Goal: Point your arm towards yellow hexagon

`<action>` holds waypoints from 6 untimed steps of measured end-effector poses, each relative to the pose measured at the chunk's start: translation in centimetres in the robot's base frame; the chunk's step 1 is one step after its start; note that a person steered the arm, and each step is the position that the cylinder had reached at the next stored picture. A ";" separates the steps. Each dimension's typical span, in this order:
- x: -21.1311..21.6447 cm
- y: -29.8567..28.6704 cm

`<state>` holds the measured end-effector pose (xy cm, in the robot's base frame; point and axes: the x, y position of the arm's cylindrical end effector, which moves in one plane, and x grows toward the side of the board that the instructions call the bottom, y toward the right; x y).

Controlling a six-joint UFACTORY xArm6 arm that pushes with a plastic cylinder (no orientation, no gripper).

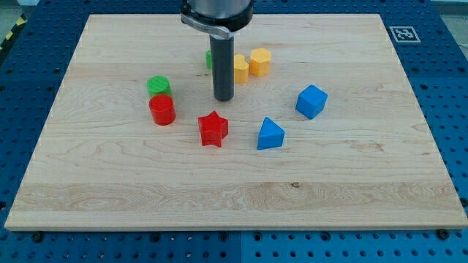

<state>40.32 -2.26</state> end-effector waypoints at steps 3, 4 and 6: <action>-0.7 11.4; -1.9 16.2; -8.1 12.9</action>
